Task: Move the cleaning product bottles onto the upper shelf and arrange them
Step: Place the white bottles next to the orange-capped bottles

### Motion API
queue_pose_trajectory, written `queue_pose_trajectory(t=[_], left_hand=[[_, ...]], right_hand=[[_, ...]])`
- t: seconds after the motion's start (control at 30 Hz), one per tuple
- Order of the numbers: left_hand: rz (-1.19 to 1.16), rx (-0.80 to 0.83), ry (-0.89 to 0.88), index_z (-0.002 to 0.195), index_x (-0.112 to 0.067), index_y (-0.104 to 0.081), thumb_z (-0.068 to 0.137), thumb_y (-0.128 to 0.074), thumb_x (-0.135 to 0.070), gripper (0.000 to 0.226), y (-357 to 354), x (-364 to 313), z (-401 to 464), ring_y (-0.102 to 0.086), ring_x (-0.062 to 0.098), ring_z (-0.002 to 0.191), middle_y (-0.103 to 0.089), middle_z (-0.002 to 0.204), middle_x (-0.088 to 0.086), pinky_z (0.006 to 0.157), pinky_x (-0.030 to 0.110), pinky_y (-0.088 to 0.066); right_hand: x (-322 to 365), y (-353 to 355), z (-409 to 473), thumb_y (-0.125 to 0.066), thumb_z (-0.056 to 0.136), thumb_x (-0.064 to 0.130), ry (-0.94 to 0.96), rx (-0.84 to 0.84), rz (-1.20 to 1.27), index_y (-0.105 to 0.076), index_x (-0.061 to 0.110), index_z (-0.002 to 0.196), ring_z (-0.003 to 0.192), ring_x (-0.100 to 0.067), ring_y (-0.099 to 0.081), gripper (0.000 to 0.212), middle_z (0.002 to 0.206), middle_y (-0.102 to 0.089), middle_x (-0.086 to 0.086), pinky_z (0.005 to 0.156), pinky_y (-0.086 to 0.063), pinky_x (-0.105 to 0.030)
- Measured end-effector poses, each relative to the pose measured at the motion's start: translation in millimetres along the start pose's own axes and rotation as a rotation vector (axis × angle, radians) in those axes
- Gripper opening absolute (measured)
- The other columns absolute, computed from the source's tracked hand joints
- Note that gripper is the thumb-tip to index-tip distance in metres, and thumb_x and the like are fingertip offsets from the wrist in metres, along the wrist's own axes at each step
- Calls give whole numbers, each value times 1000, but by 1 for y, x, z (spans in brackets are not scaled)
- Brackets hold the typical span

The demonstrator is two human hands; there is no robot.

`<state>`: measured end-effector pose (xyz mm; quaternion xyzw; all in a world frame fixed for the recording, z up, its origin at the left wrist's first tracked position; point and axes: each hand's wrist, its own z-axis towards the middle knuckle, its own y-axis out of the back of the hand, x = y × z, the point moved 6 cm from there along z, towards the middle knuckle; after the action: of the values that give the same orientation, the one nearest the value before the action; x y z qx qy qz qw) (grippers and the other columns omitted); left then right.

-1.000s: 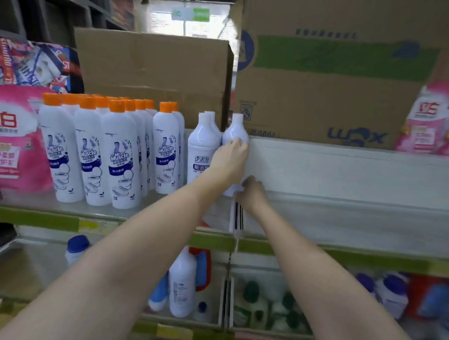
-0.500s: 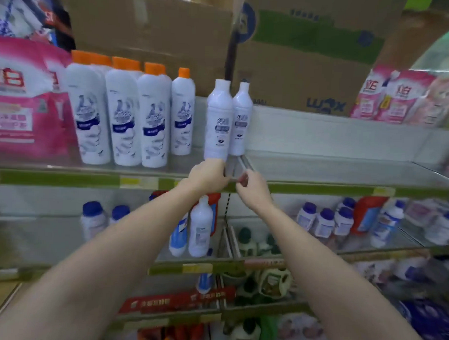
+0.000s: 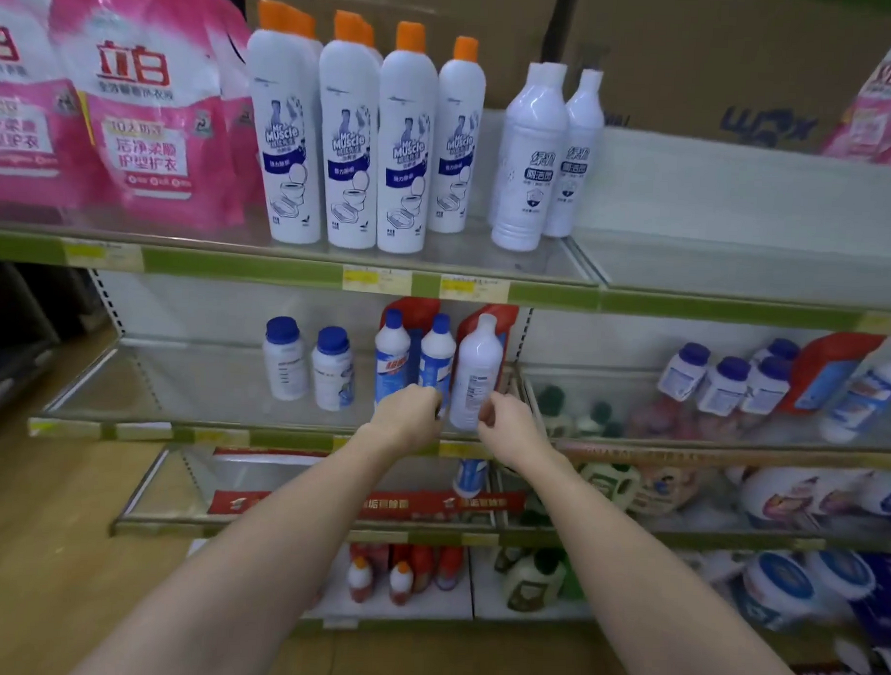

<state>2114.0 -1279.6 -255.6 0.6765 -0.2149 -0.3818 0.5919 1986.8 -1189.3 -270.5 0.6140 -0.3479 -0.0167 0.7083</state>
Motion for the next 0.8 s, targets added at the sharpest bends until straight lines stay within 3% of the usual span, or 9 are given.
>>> queue_pose_trajectory(t=[0.17, 0.3, 0.57, 0.7, 0.8], left_hand=[[36, 21, -20, 91, -12, -54, 94, -53, -17, 7, -22, -8, 11, -61, 30, 90, -63, 99, 9, 73, 40, -53], [76, 48, -58, 86, -15, -45, 95, -52, -18, 12, -40, -18, 26, -60, 30, 90, -62, 98, 10, 69, 38, -48], [16, 37, 9, 104, -12, -58, 97, -53, -20, 12, -61, -19, 66, -61, 28, 94, -63, 105, 8, 73, 38, -51], [-37, 21, 90, 118, -14, -59, 97, -57, -22, 22, -68, -14, 91, -63, 27, 102, -64, 116, 6, 75, 36, -50], [-76, 27, 134, 114, -12, -60, 94, -60, -17, 20, -74, -10, 102, -64, 29, 99, -66, 111, 8, 78, 39, -54]], right_hand=[[-17, -5, -4, -61, 92, 16, -6, 13, -7, -59, 18, 98, 94, -24, -60, 7, 102, -57, -4, 87, -54, -42], [-40, -10, 1, -60, 95, 17, -14, 16, -49, -58, 19, 104, 99, -21, -57, 10, 108, -55, -3, 89, -52, -38], [-65, -18, 43, -61, 96, 20, -9, 64, -18, -57, 17, 119, 103, -21, -57, 24, 119, -52, -2, 88, -50, -35], [-73, -24, 69, -64, 96, 27, -18, 58, 80, -50, 20, 136, 116, -21, -57, 43, 137, -49, -1, 93, -52, -39], [-76, -28, 89, -68, 94, 24, -18, 86, 122, -41, 19, 144, 124, -25, -55, 56, 146, -44, -5, 98, -51, -41]])
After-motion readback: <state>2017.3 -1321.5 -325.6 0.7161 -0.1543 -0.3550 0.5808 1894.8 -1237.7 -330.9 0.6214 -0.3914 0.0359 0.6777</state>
